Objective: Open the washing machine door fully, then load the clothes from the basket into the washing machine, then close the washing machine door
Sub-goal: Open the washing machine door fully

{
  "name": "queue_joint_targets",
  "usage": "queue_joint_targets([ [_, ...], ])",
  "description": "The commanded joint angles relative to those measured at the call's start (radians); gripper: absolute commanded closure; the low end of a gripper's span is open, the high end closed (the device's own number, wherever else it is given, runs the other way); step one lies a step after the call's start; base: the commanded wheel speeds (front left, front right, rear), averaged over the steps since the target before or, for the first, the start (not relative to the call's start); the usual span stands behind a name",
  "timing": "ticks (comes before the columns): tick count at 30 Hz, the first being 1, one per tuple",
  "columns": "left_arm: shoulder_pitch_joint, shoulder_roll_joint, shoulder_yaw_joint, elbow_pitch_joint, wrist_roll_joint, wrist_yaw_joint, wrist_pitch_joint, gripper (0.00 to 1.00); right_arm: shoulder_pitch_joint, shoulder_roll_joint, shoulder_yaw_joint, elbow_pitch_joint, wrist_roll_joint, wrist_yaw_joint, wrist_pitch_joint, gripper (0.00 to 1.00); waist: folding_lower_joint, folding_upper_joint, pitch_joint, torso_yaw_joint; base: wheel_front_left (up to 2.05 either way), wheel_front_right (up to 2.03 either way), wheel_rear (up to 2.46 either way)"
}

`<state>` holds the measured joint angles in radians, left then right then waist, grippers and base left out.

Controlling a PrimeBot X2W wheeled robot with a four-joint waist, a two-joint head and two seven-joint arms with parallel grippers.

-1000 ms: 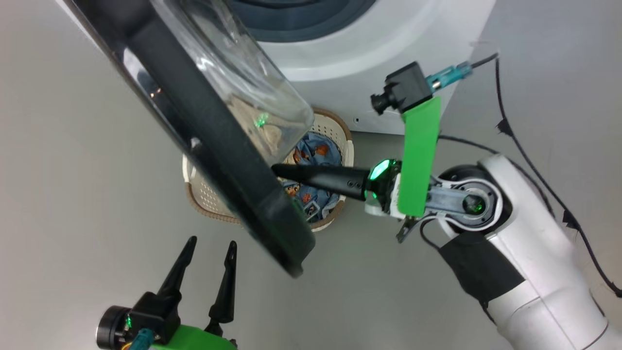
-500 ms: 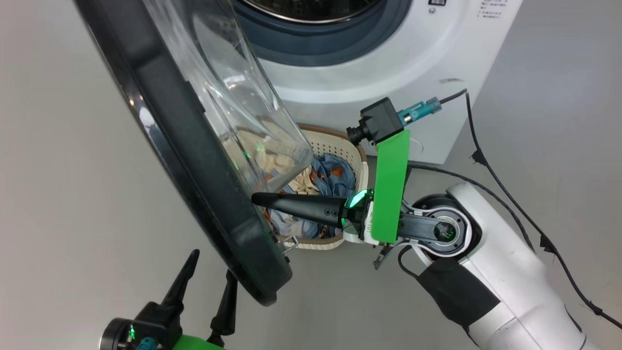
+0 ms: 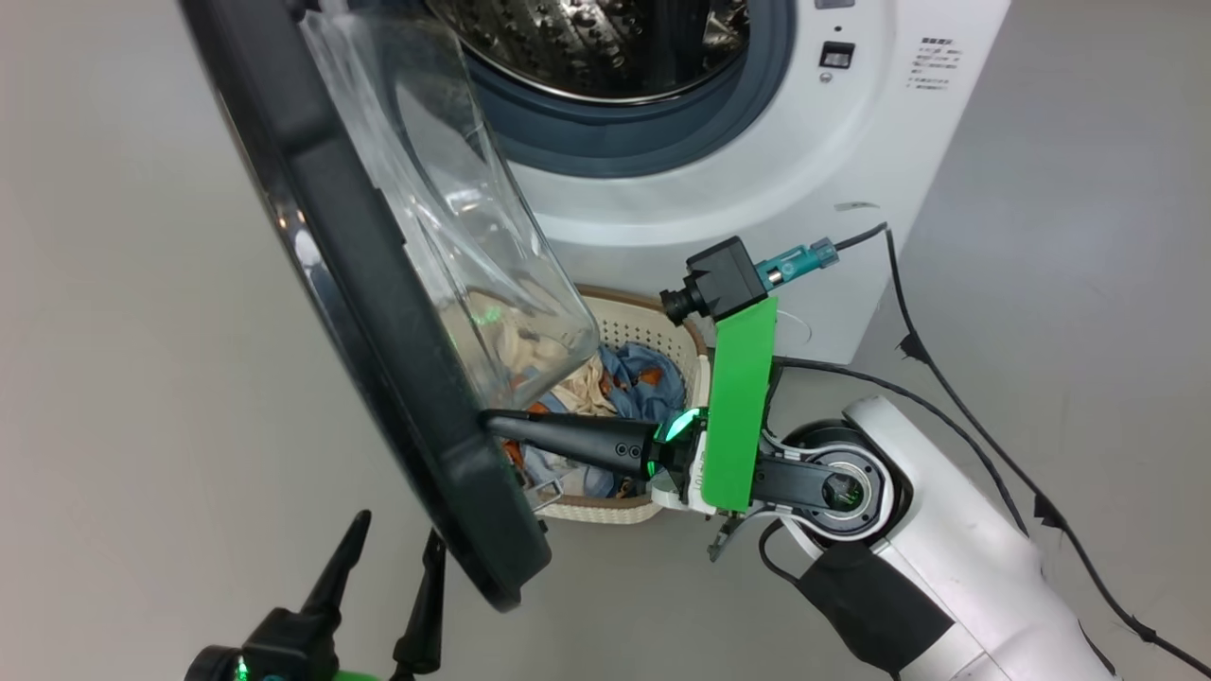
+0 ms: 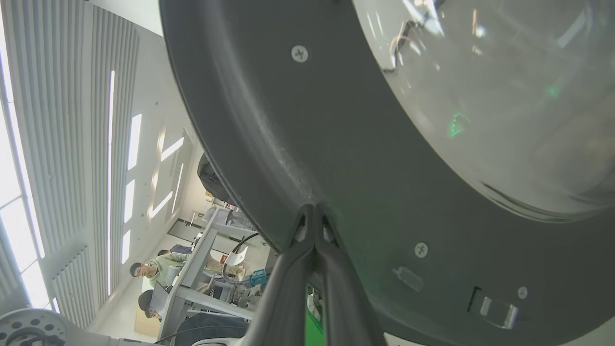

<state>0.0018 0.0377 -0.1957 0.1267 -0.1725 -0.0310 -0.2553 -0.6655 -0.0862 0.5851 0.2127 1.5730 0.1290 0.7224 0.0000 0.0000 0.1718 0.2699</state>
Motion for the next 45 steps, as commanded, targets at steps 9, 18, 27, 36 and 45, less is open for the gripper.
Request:
queue_joint_targets([
  [9, 0.004, 0.013, 0.076, -0.023, 0.015, -0.004, -0.006, 0.0, 0.032, -0.03, 0.012, -0.071, -0.068, 0.002, -0.109, 0.0, 0.0, 0.0, -0.032, -0.037, 0.0, 0.0, 0.0],
  [18, 0.013, 0.013, 0.122, -0.029, 0.013, -0.001, -0.006, 0.0, 0.056, -0.121, 0.026, -0.143, -0.129, 0.002, -0.284, 0.0, 0.0, 0.0, -0.068, -0.059, 0.0, 0.0, 0.0],
  [27, 0.032, 0.013, 0.157, -0.027, 0.018, -0.002, -0.006, 0.0, 0.095, -0.304, 0.133, -0.168, -0.349, 0.002, -0.706, 0.0, 0.0, 0.0, -0.113, -0.091, 0.0, 0.0, 0.0],
  [36, 0.052, 0.013, 0.2, -0.029, 0.024, -0.005, -0.006, 0.0, 0.156, -0.419, 0.174, -0.036, -0.507, 0.002, -0.981, 0.0, 0.0, 0.0, -0.144, -0.14, 0.0, 0.0, 0.0],
  [45, 0.058, 0.013, 0.227, -0.025, 0.028, -0.01, -0.006, 0.0, 0.371, -0.368, -0.169, -0.062, -0.797, 0.002, -0.984, 0.0, 0.0, 0.0, -0.167, -0.165, 0.0, 0.0, 0.0],
])
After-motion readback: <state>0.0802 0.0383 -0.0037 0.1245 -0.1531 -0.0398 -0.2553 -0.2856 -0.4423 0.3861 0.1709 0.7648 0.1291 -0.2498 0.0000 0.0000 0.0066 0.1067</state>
